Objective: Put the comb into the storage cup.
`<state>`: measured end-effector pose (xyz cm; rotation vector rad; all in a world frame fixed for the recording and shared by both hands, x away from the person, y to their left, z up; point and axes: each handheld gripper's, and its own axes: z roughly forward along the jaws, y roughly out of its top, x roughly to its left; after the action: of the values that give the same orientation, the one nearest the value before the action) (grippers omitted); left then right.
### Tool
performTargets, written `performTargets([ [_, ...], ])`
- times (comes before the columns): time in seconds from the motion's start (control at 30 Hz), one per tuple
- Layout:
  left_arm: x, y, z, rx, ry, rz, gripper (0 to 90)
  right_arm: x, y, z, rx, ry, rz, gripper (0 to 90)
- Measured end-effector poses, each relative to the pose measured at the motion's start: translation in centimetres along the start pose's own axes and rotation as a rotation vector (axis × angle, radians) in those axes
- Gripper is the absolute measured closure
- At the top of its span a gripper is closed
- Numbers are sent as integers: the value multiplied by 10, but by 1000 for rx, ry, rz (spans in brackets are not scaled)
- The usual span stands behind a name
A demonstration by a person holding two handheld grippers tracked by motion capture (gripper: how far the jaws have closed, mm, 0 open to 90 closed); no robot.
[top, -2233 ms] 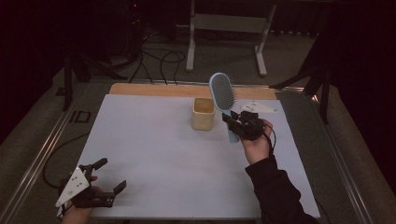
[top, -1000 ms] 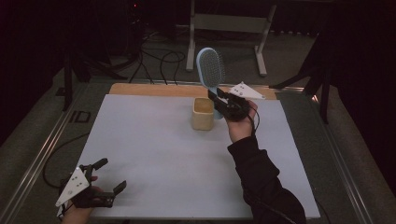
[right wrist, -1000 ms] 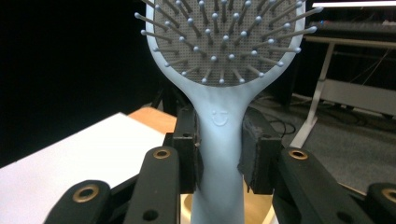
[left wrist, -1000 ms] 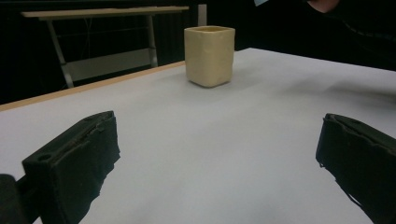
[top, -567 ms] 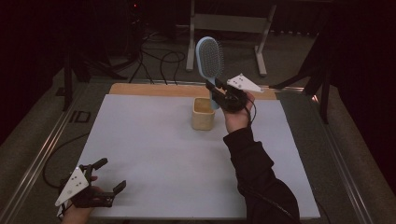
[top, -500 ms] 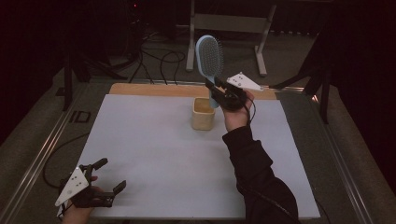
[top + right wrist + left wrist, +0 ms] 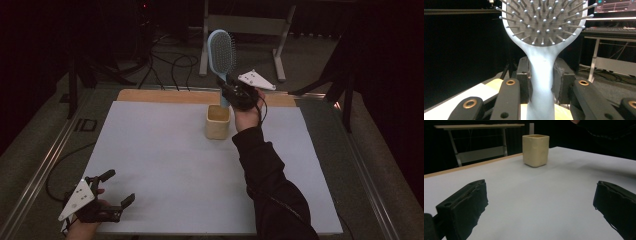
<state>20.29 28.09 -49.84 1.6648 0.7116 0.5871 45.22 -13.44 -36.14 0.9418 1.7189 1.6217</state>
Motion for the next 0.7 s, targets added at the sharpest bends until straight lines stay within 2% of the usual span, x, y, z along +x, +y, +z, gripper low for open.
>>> performTargets([
  [0.27, 0, 0, 0, -2, 0, -5, 0, -9, -10, 10, 25, -10, 36, 706],
  [0.4, 0, 0, 0, -3, -1, -5, 0, -9, -15, 13, 36, -14, 34, 706],
  [0.57, 0, 0, 0, -2, -2, -4, 0, -12, -23, 17, 35, -9, 66, 706],
  [0.7, 0, 0, -1, -4, -2, -6, 0, -11, -29, 19, 44, -9, 68, 706],
])
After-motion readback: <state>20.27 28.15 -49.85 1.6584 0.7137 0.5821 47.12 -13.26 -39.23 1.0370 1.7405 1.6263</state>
